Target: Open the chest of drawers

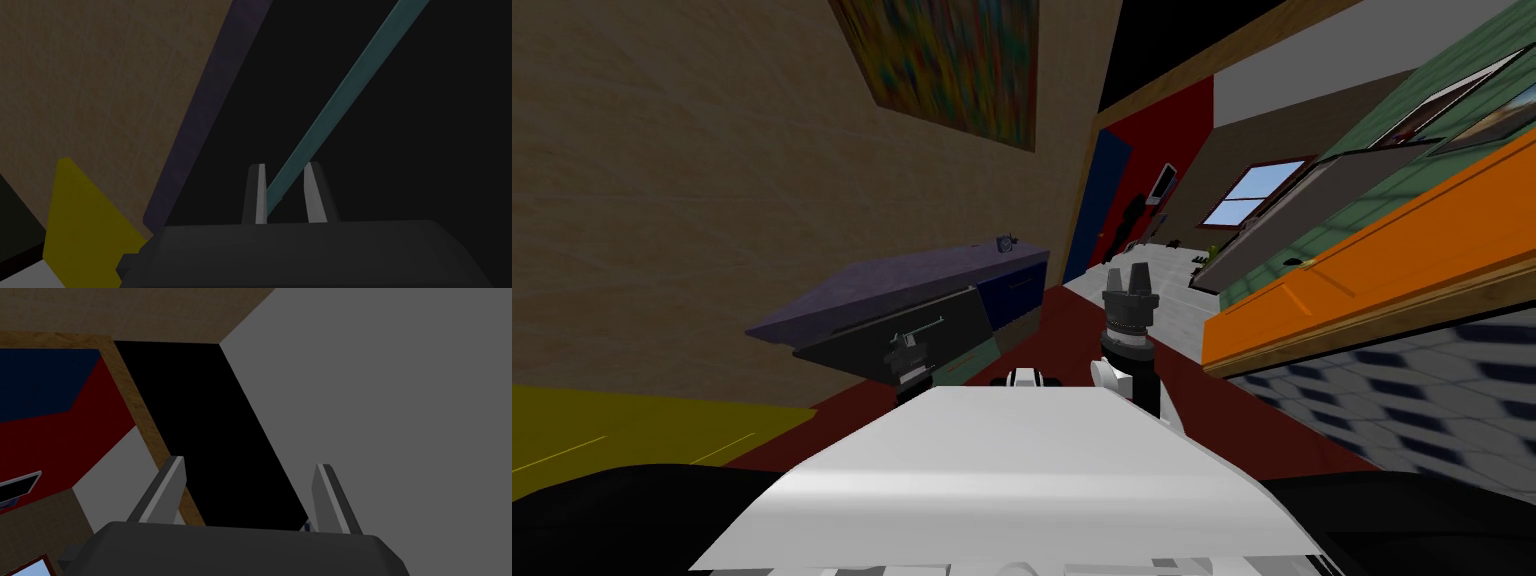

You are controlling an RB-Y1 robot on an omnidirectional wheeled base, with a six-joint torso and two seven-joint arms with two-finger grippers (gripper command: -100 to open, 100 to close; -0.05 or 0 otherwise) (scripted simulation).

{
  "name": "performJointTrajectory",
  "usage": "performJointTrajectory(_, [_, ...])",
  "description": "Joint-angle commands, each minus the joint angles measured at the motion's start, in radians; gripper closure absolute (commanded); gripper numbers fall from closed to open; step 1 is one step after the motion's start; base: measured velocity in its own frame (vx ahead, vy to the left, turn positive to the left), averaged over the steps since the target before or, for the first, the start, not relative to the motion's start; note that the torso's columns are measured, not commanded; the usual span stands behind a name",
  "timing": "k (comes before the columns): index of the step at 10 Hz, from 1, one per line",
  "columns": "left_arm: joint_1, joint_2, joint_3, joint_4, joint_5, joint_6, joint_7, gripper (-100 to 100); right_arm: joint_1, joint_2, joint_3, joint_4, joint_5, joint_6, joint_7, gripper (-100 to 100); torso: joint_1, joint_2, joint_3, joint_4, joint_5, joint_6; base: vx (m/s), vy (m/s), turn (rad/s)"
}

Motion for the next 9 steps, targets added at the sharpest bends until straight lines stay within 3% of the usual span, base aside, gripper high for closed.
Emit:
performJointTrajectory(1, [0.002, -0.010, -0.006, 0.028, -0.007, -0.048, 0.004, 100, 0.000, 0.000, 0.000, 0.000, 0.000, 0.000, 0.000, 0, 0.002, 0.000, 0.001, -0.001, 0.002, 0.001, -0.014, 0.008, -0.009])
performJointTrajectory(2, [-0.001, -0.006, -0.006, 0.024, -0.007, -0.035, 0.003, 100, 0.000, 0.000, 0.000, 0.000, 0.000, 0.000, 0.000, 0, 0.004, -0.001, 0.001, -0.002, 0.004, 0.001, -0.006, -0.002, -0.015])
performJointTrajectory(3, [-0.042, 0.034, 0.013, 0.076, -0.012, -0.048, 0.039, 100, 0.000, 0.000, 0.000, 0.000, 0.000, 0.000, 0.000, 0, 0.004, -0.003, -0.001, -0.002, 0.004, 0.001, -0.037, -0.077, -0.027])
performJointTrajectory(4, [-0.042, 0.034, 0.013, 0.102, -0.012, -0.048, 0.039, 100, 0.000, 0.000, 0.000, 0.000, 0.000, 0.000, 0.000, 0, 0.000, -0.003, -0.001, -0.003, 0.003, 0.002, -0.059, -0.088, -0.001])
performJointTrajectory(5, [-0.084, 0.075, 0.034, 0.140, -0.016, -0.057, 0.075, 100, 0.000, 0.000, 0.000, 0.000, 0.000, 0.000, 0.000, 0, 0.001, -0.004, -0.001, -0.004, 0.005, 0.003, -0.086, -0.147, -0.011])
performJointTrajectory(7, [-0.084, 0.075, 0.034, 0.177, -0.016, -0.057, 0.075, 100, 0.000, 0.000, 0.000, 0.000, 0.000, 0.000, 0.000, 0, 0.000, -0.007, -0.002, -0.004, 0.004, 0.006, -0.045, -0.078, 0.007])
performJointTrajectory(8, [-0.126, 0.117, 0.055, 0.215, -0.020, -0.066, 0.112, 100, 0.000, 0.000, 0.000, 0.000, 0.000, 0.000, 0.000, 0, 0.004, -0.010, -0.004, -0.005, 0.006, 0.006, -0.054, -0.091, -0.026])
performJointTrajectory(9, [-0.126, 0.117, 0.055, 0.231, -0.020, -0.066, 0.112, 100, 0.000, 0.000, 0.000, 0.000, 0.000, 0.000, 0.000, 0, 0.000, -0.009, -0.005, -0.004, 0.003, 0.006, -0.047, -0.076, -0.001])
